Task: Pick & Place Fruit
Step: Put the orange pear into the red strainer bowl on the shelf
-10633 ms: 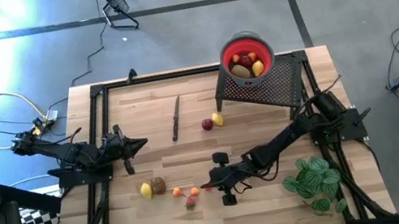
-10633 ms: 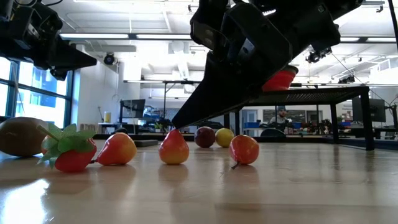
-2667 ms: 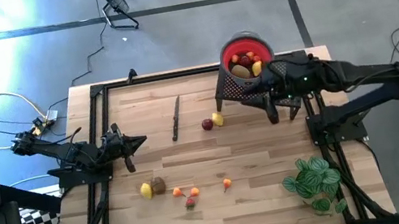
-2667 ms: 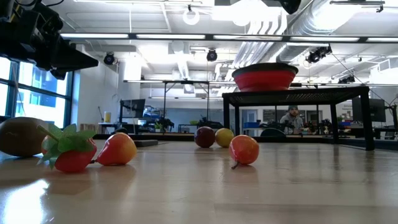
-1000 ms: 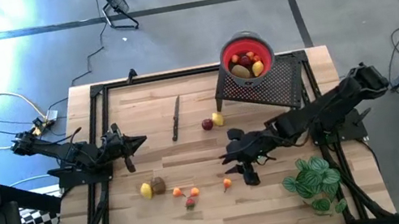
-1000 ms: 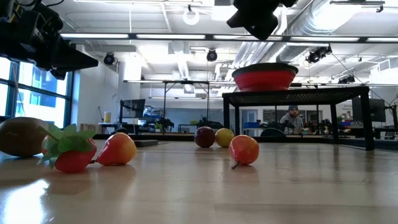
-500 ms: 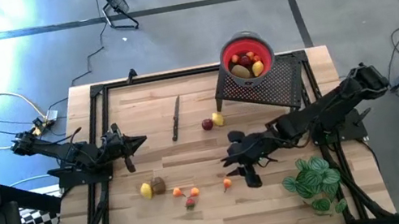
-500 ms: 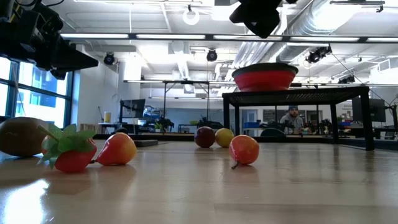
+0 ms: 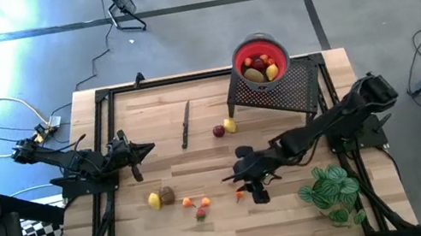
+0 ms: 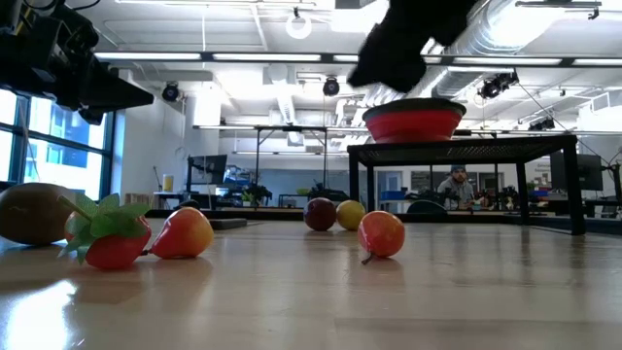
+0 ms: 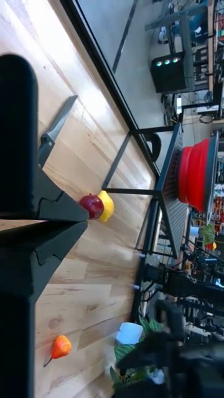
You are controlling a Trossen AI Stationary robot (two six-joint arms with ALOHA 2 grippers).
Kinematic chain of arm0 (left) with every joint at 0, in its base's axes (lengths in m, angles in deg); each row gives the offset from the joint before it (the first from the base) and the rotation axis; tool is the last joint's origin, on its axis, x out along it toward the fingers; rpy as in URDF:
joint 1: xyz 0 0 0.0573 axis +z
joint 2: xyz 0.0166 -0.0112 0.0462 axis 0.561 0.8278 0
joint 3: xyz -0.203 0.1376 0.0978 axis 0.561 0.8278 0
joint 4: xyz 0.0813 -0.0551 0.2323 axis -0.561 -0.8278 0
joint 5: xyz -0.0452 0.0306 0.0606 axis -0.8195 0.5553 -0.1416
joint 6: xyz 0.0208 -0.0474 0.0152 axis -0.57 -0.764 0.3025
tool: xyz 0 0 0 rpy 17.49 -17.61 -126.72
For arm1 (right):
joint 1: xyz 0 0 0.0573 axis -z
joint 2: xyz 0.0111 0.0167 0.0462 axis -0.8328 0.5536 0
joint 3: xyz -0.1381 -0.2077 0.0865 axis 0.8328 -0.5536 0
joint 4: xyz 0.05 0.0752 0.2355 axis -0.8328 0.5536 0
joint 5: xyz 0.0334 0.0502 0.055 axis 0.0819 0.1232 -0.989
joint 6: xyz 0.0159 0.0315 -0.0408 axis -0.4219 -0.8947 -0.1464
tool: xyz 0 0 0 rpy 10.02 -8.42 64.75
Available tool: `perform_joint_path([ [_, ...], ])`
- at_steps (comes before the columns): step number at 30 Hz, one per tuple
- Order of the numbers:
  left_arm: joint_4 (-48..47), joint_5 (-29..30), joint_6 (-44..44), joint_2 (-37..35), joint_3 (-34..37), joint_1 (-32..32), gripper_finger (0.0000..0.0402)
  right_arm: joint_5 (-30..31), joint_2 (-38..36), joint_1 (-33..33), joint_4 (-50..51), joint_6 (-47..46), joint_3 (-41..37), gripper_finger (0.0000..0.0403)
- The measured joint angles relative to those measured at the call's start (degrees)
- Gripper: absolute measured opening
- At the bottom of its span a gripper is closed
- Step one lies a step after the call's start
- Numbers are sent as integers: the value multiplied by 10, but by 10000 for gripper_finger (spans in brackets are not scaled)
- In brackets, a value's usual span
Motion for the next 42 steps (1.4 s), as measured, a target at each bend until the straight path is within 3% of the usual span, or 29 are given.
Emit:
perform_joint_path([
  [6,-3,0,1,0,0,0,0,-35,48,0,-10,-1,0,142],
  [15,-5,0,1,0,0,0,0,-22,81,0,-8,23,0,145],
  [28,-5,0,1,0,0,0,0,-18,87,0,12,31,0,239],
  [42,-6,0,1,0,0,0,0,-8,134,0,-5,46,-1,237],
])
